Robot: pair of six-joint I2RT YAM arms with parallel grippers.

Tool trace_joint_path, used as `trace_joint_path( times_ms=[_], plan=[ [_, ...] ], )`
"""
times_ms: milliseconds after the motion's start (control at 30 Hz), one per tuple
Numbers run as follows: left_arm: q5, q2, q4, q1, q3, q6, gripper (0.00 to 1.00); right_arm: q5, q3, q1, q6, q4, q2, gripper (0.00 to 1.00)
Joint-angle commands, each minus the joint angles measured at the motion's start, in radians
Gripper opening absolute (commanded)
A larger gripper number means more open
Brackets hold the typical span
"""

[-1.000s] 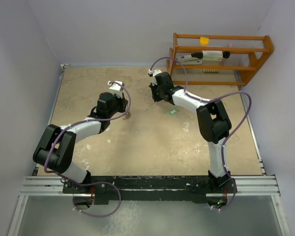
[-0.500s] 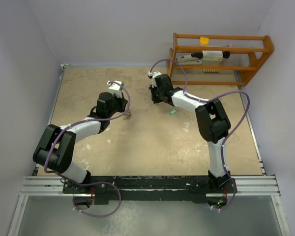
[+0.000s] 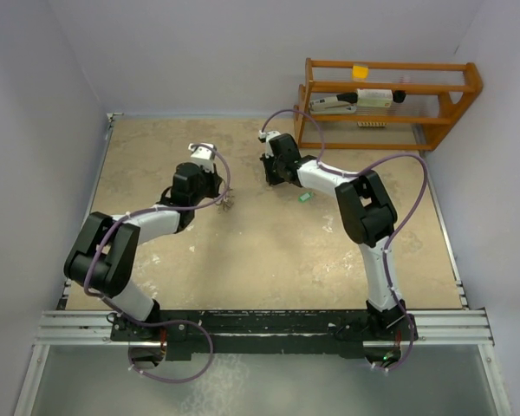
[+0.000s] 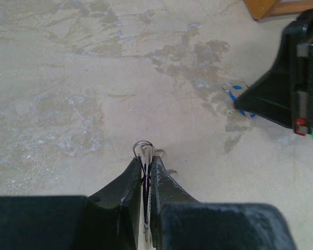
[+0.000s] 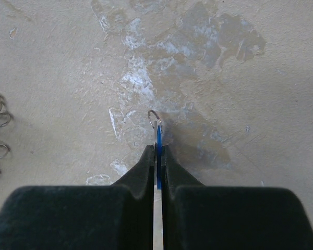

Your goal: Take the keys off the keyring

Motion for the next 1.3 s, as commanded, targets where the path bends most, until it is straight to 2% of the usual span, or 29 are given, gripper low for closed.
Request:
trace_joint_path(
  times_ms=[0,67,100,167,233,400,767,1000,1100,1267],
  plan=[
    [-0.067,0.067,-0.003,0.016,0.052,-0.003,0.00,-0.013,0.035,0.000,0.011,-0.009,-0.001,0.00],
    [-0.093,0.113,-0.016,0.016,0.071,0.000,0.00,-0.013,0.034,0.000,0.011,-0.013,-0.005,0.00],
    [-0.102,0.130,-0.020,0.018,0.080,0.001,0.03,-0.013,0.033,0.000,0.008,-0.013,-0.007,0.05],
    [-0.111,0.157,-0.021,0.018,0.090,-0.001,0.19,-0.008,0.018,0.000,-0.001,-0.003,-0.022,0.21],
    [-0.114,0.169,-0.013,0.018,0.093,-0.006,0.28,0.006,-0.003,0.000,-0.007,0.012,-0.042,0.30],
    [-0.142,0.156,0.001,0.018,0.081,-0.018,0.36,0.034,-0.024,0.000,-0.018,0.015,-0.077,0.39],
    [-0.182,-0.024,-0.069,0.018,0.072,-0.005,0.39,0.086,-0.102,0.000,-0.035,0.041,-0.278,0.44],
    [-0.136,-0.168,-0.114,0.018,0.057,-0.043,0.39,0.138,-0.278,0.000,-0.018,0.080,-0.495,0.44],
    [-0.122,-0.227,-0.124,0.018,0.035,-0.050,0.32,0.191,-0.390,0.000,-0.010,0.132,-0.633,0.44],
    [-0.119,-0.322,-0.156,0.018,-0.002,-0.059,0.27,0.306,-0.538,0.000,0.002,0.156,-0.825,0.44]
  ],
)
